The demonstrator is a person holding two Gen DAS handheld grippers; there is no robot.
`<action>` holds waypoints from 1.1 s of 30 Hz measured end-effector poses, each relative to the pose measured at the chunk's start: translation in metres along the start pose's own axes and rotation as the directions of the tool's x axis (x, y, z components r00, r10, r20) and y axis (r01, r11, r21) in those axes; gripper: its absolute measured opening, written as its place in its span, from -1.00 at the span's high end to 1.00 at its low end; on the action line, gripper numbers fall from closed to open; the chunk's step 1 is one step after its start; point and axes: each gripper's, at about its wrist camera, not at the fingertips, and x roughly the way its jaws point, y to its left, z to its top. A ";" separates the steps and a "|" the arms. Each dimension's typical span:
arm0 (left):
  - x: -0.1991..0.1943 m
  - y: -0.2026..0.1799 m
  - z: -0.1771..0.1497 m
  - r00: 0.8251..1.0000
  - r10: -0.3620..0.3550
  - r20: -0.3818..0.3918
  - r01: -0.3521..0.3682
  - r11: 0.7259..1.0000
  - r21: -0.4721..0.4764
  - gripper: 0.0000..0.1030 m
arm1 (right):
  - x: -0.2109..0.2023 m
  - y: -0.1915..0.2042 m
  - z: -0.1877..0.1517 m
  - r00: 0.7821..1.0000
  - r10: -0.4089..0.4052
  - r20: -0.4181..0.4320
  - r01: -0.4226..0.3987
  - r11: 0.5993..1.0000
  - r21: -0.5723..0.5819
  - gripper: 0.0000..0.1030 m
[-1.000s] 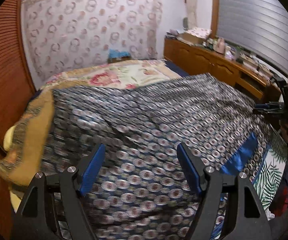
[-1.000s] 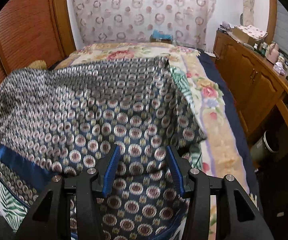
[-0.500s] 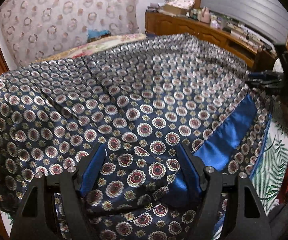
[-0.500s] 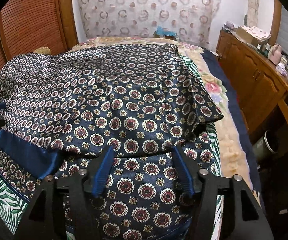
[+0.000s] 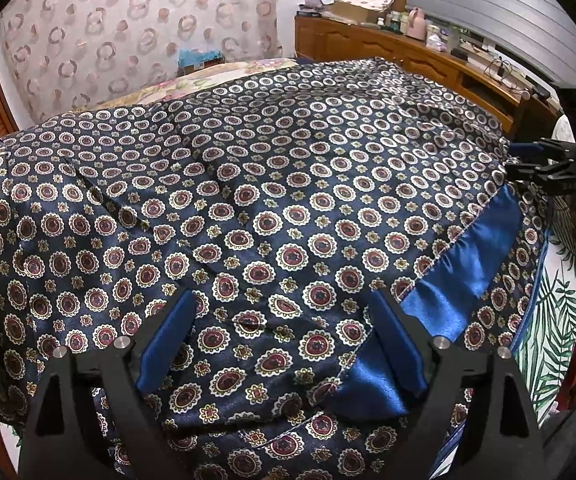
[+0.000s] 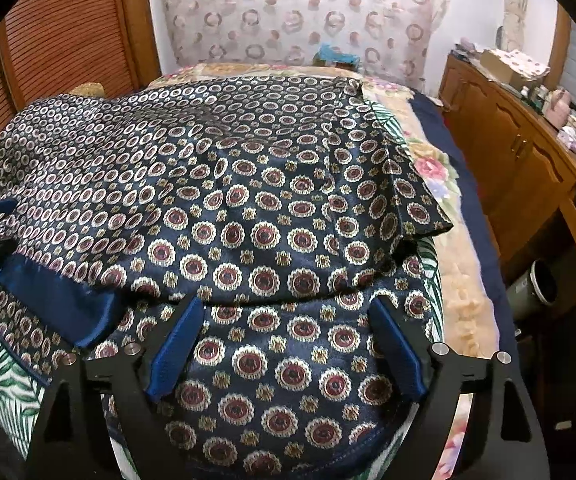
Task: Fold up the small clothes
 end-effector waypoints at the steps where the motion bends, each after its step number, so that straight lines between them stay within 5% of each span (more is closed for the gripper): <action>1: 0.000 0.000 0.000 1.000 0.000 0.001 0.000 1.000 0.000 -0.73 | -0.003 -0.004 0.000 1.000 -0.003 0.008 0.003 1.000 0.015 -0.55; 11: 0.000 0.000 0.000 1.000 0.003 -0.002 -0.003 1.000 -0.001 -0.73 | -0.002 -0.058 0.017 0.999 -0.012 0.043 0.001 0.969 0.248 -0.08; 18: -0.014 0.008 -0.007 0.999 -0.017 0.028 0.018 0.998 -0.055 -0.63 | 0.016 -0.049 0.037 0.999 -0.024 0.043 0.014 0.973 0.229 0.32; 26: -0.065 0.031 -0.025 0.987 -0.007 0.158 0.031 0.988 -0.150 -0.41 | 0.032 -0.040 0.043 0.998 -0.040 0.055 0.028 0.980 0.199 0.57; 33: -0.104 0.070 -0.050 0.963 0.124 0.241 -0.061 0.966 -0.252 -0.35 | 0.038 -0.033 0.039 0.996 -0.070 0.061 0.061 0.988 0.144 0.59</action>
